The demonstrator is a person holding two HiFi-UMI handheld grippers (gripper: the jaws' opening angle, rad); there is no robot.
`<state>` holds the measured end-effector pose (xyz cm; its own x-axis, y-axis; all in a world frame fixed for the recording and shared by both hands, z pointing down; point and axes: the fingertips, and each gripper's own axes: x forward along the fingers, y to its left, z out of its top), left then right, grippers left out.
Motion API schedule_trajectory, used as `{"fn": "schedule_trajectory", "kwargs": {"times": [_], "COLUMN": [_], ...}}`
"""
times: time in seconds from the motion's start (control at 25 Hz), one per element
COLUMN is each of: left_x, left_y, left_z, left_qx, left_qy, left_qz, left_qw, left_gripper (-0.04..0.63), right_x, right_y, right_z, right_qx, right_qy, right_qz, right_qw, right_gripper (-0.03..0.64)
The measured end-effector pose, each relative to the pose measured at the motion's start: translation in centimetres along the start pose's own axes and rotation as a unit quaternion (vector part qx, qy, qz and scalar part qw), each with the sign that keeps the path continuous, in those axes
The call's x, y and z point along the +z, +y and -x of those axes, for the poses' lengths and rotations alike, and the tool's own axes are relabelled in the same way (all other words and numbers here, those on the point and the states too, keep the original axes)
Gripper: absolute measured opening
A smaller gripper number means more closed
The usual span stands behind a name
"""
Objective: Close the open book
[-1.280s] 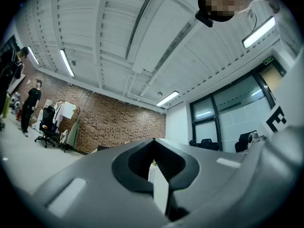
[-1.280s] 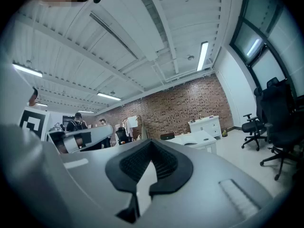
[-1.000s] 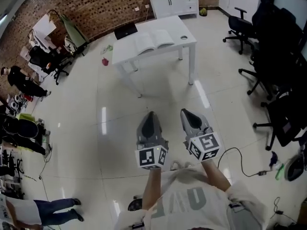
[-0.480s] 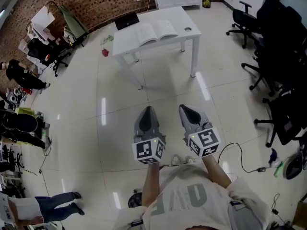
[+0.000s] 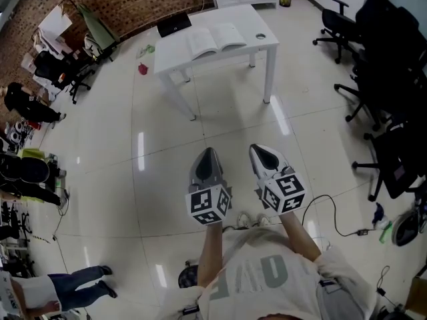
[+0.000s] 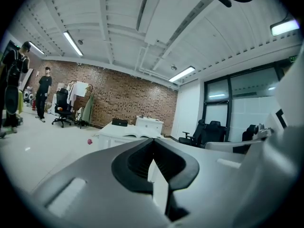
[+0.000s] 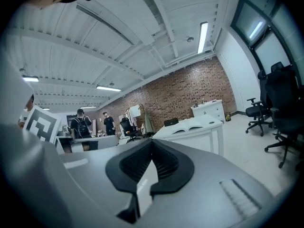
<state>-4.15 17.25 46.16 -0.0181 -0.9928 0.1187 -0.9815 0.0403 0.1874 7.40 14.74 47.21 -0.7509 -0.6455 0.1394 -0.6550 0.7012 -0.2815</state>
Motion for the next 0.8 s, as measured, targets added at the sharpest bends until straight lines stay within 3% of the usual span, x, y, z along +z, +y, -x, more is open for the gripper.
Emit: {"fn": "schedule_trajectory", "kwargs": {"times": [0.2, 0.44, 0.6, 0.64, 0.72, 0.8], "left_x": [-0.2, -1.2, -2.0, -2.2, -2.2, -2.0], "left_y": [1.3, 4.5, 5.8, 5.9, 6.4, 7.2], "left_z": [-0.5, -2.6, -5.4, -6.2, -8.0, -10.6], "left_qx": [-0.003, -0.009, -0.029, -0.03, -0.026, -0.02], "left_qy": [0.0, 0.035, 0.041, 0.039, 0.024, 0.007], "left_qz": [0.002, 0.002, 0.021, 0.025, 0.03, 0.031], "left_qw": [1.0, 0.9994, 0.9985, 0.9985, 0.9989, 0.9993], "left_gripper": [0.011, 0.011, 0.083, 0.082, 0.012, 0.012], "right_x": [0.0, 0.0, -0.7, -0.9, -1.2, -1.1], "right_y": [0.0, -0.2, -1.3, -1.8, -2.9, -4.2], "right_z": [-1.5, -4.7, -7.1, -7.7, -9.3, -11.6], "right_qx": [0.003, -0.007, -0.02, -0.021, -0.02, -0.016], "right_qy": [-0.003, -0.008, 0.006, 0.01, 0.012, 0.009], "right_qz": [0.0, -0.009, 0.002, 0.0, -0.004, -0.004], "right_qw": [1.0, 1.0, 1.0, 1.0, 1.0, 1.0], "right_gripper": [-0.003, -0.003, -0.003, -0.003, -0.003, -0.003]}}
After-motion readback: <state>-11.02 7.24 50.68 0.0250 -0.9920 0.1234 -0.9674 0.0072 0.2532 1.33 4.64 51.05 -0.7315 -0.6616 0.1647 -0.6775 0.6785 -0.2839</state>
